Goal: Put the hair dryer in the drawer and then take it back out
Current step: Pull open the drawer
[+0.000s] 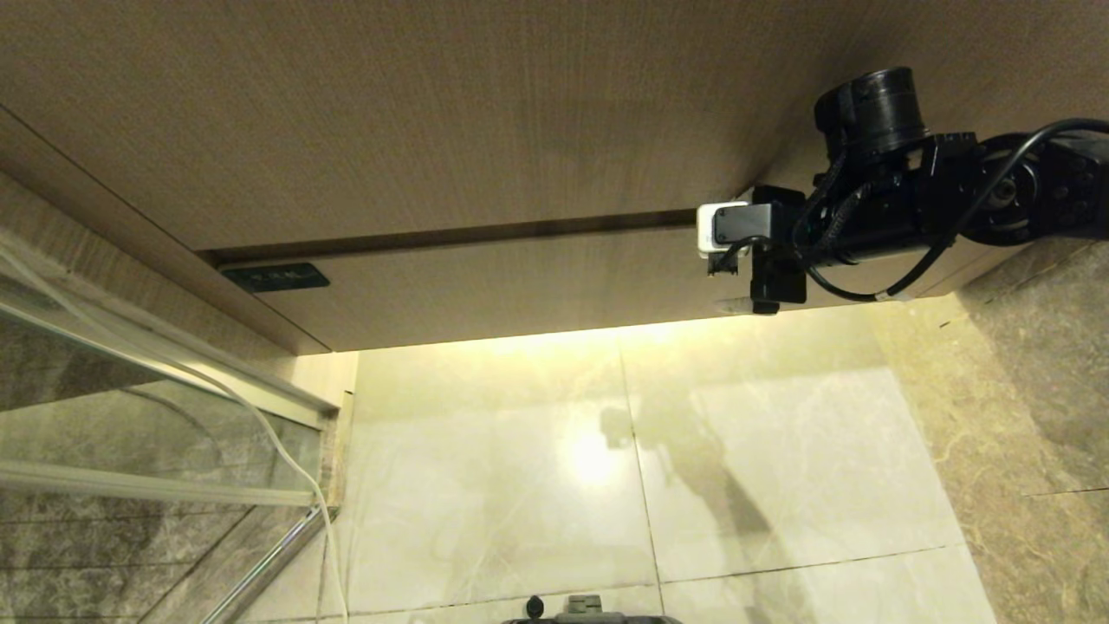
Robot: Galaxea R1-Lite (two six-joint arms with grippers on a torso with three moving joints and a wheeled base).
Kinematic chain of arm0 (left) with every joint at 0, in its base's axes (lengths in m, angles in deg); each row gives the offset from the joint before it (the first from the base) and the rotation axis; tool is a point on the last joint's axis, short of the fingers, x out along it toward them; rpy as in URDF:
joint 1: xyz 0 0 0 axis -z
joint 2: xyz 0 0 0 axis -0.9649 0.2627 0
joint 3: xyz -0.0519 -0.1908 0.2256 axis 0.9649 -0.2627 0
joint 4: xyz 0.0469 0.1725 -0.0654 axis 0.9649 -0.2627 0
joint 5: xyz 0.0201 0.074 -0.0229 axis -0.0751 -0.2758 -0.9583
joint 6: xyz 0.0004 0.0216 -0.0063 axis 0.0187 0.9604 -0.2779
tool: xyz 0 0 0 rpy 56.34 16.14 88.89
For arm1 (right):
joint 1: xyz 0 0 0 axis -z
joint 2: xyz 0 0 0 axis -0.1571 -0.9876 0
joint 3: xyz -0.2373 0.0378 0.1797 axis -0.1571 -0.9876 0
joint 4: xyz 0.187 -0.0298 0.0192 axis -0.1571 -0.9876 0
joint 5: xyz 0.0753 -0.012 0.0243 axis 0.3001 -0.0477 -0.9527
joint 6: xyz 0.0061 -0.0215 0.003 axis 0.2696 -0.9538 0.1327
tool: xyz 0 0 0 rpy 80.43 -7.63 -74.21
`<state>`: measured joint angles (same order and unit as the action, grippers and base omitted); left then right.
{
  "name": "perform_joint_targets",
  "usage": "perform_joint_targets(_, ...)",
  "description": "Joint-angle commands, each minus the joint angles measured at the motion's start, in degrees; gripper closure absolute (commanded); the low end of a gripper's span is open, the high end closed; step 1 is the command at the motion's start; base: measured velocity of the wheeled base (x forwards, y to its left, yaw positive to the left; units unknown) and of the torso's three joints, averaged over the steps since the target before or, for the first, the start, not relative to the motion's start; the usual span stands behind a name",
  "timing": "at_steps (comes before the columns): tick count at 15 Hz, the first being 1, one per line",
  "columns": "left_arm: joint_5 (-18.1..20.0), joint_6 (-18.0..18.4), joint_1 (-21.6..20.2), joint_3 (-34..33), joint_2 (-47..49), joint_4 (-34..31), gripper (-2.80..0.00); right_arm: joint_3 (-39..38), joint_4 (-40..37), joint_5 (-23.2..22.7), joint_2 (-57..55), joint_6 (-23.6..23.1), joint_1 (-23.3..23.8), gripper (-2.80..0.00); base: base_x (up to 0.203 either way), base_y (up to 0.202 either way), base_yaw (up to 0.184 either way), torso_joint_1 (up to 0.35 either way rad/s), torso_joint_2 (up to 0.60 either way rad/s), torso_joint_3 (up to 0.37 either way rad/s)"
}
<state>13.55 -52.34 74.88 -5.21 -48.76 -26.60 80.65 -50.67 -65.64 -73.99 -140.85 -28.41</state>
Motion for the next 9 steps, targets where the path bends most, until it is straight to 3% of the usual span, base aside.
perform_joint_targets(1,0.00,0.00,-0.02,-0.01,0.00,0.02,0.00,0.67,0.87,0.13,-1.88,1.16,-0.03,-2.80,0.000,0.000,0.000,0.000,0.00,0.000)
perform_joint_targets(5,0.00,0.00,-0.02,-0.01,0.00,0.02,0.00,0.36,5.70,-0.46,-3.04,3.22,-0.14,-2.80,0.000,0.000,0.000,0.000,0.00,0.000)
perform_joint_targets(9,0.00,0.00,-0.02,-0.01,0.00,0.02,0.00,-2.65,2.23,-0.37,-1.76,3.30,-0.02,-2.80,0.000,0.000,0.000,0.000,0.00,0.000)
